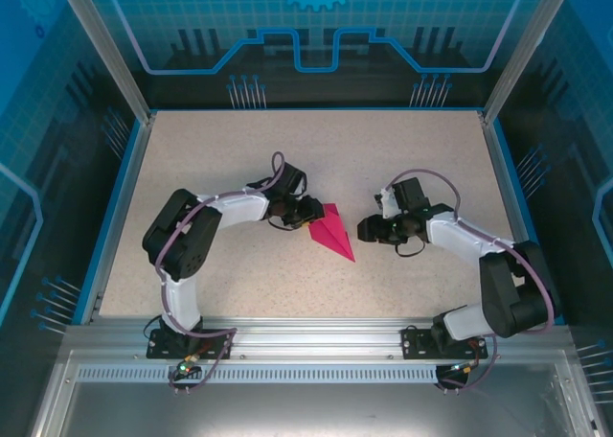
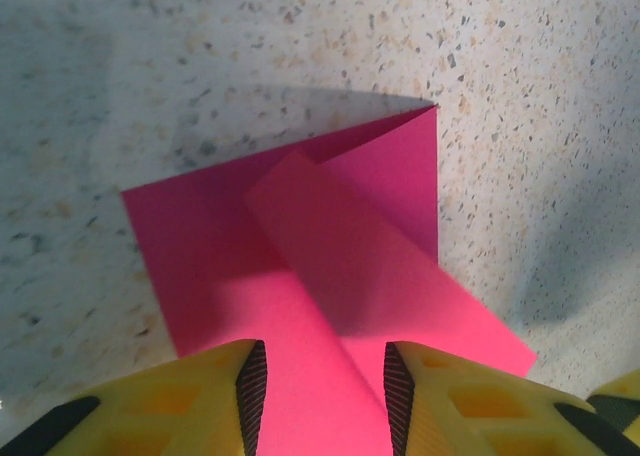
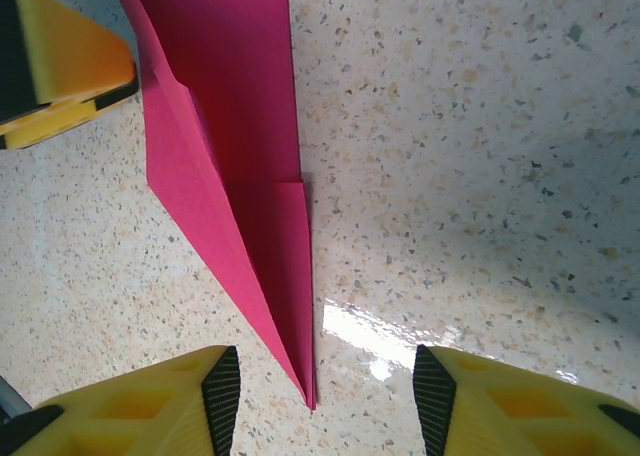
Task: Fold a paper plane with a square sheet of paper (fold left side to right side)
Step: Turn over the paper at the center of the table.
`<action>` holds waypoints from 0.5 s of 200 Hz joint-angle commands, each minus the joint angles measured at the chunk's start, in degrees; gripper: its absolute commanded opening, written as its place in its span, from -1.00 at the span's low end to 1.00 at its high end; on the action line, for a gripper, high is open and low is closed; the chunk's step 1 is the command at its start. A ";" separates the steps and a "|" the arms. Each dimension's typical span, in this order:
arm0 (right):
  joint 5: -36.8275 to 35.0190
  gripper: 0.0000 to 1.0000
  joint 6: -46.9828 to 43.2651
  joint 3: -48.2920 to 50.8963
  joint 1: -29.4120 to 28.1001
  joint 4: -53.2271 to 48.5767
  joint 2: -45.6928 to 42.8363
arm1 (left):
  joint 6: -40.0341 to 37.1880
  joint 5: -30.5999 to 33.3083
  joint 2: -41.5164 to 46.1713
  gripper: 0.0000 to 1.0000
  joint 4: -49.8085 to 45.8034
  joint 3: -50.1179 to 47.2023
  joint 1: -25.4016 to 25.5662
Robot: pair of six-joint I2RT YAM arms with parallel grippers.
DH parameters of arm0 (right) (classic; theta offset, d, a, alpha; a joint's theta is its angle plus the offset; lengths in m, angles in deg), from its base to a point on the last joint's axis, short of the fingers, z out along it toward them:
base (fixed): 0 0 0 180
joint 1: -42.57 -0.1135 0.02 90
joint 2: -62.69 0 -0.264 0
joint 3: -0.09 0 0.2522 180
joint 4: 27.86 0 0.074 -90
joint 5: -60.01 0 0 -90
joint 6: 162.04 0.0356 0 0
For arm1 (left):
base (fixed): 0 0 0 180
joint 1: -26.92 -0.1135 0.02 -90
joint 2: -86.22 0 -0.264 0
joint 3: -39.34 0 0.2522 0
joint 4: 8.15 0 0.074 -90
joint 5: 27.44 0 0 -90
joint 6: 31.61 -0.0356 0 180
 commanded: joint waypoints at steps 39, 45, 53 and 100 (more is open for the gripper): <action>3.40 0.03 0.14 1.93 2.18 1.51 -2.03 | 2.45 -4.25 -4.03 -0.27 3.46 4.12 0.82; 3.57 0.03 0.21 2.09 2.23 1.76 -2.06 | 2.45 -4.21 -4.25 -0.29 3.41 4.36 0.79; 4.13 0.03 0.36 2.28 2.42 2.13 -2.12 | 2.49 -4.29 -4.65 -0.32 3.35 4.76 0.82; 11.81 0.03 2.45 4.58 5.61 7.42 -3.20 | 2.20 -3.73 -2.71 -0.52 3.19 4.73 0.90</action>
